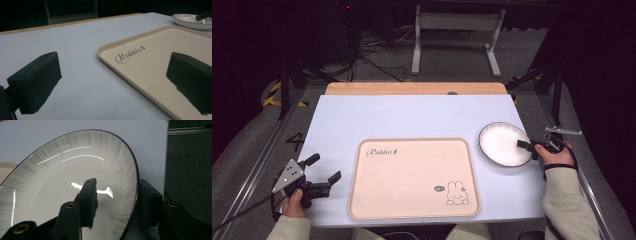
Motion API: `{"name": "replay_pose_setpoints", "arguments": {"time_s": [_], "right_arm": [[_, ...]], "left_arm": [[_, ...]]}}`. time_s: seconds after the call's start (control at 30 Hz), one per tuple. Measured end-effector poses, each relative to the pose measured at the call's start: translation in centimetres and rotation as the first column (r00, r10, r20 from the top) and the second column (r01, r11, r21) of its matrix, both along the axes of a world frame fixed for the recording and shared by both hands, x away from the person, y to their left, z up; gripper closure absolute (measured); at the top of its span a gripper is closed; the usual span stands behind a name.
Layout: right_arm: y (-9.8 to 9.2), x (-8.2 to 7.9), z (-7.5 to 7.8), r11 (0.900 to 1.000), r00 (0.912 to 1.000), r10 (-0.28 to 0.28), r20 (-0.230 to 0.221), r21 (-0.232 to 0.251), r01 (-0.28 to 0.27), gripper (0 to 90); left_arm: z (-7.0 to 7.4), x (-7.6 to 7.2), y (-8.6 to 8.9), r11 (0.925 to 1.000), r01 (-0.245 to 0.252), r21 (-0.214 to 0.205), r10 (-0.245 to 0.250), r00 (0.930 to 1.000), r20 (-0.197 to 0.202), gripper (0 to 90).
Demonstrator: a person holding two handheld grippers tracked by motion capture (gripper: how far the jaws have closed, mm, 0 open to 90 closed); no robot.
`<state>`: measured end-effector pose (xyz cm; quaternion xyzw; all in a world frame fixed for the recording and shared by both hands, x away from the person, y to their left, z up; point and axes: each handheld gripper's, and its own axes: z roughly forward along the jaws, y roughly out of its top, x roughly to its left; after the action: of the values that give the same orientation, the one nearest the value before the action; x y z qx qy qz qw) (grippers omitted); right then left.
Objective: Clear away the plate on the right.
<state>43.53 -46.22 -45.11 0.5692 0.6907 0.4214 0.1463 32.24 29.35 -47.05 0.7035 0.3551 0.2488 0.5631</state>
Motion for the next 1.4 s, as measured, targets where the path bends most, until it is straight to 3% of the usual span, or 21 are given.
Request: {"name": "replay_pose_setpoints", "arguments": {"time_s": [0.43,0.53,0.8,1.03,1.4], "right_arm": [[-0.3,0.4,-0.2,0.9975,0.9979,-0.05,-0.042,0.049,0.052,69.8],[-0.5,0.5,-0.2,0.9932,0.995,-0.077,-0.065,0.083,0.082,73.5],[-0.4,0.4,0.0,0.9859,0.9898,-0.12,-0.076,0.108,0.128,77.3],[-0.5,0.0,0.4,0.9779,0.9885,-0.144,-0.047,0.147,0.149,81.6],[0.2,-0.5,1.5,0.9746,0.986,-0.167,0.005,0.153,0.164,84.6]], "left_arm": [[0.0,0.1,0.0,1.0,-0.001,0.0,0.001,1.0,-0.002,0.2],[0.0,0.1,0.0,1.0,-0.001,0.0,0.001,1.0,-0.003,0.2],[0.0,0.1,0.0,1.0,-0.003,-0.001,0.003,1.0,-0.005,0.2],[0.0,0.1,0.1,1.0,-0.004,-0.001,0.004,1.0,-0.005,0.2],[0.0,0.1,0.0,1.0,-0.003,-0.001,0.003,1.0,-0.004,0.2]]}}
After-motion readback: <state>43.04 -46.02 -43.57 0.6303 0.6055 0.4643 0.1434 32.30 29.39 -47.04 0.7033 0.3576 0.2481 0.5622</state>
